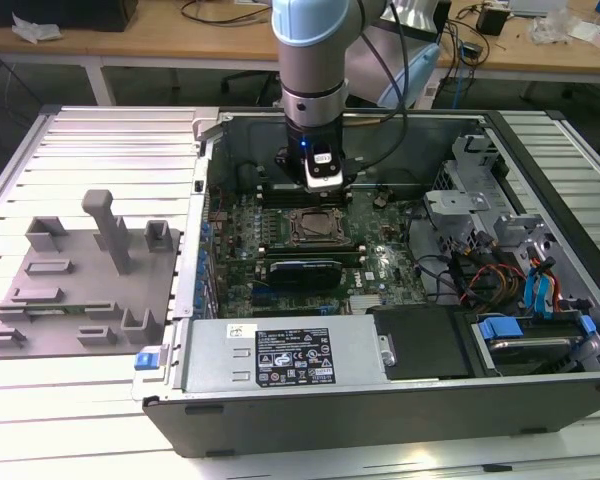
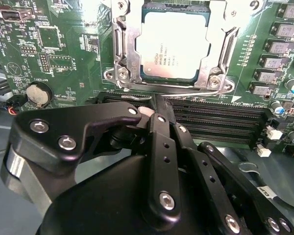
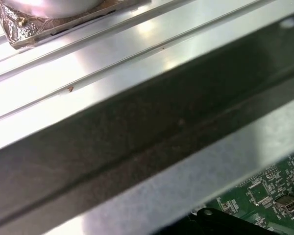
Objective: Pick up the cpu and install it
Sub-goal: 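Install the first cpu locking lever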
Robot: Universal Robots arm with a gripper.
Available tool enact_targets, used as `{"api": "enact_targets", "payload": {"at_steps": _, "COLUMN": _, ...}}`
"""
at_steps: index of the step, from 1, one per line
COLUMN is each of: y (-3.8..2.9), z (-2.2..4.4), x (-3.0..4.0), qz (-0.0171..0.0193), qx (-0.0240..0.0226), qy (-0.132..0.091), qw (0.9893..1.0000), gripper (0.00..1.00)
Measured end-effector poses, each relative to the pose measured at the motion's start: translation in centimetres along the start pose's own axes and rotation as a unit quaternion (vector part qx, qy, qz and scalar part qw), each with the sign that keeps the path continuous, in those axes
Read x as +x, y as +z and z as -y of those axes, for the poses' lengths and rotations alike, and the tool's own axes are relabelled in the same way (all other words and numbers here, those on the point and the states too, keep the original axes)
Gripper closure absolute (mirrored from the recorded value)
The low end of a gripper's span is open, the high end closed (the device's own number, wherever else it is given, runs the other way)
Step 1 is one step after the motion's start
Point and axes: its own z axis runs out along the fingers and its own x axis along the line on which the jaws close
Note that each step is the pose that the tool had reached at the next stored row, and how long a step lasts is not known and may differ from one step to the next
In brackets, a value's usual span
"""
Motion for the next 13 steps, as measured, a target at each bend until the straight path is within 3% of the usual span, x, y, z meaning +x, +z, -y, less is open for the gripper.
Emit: {"api": "enact_targets", "payload": {"at_steps": 13, "y": 0.14, "z": 0.13, "x": 0.00, "qz": -0.0008, "qx": -0.0015, "qy": 0.000, "qw": 1.0000, "gripper": 0.89}}
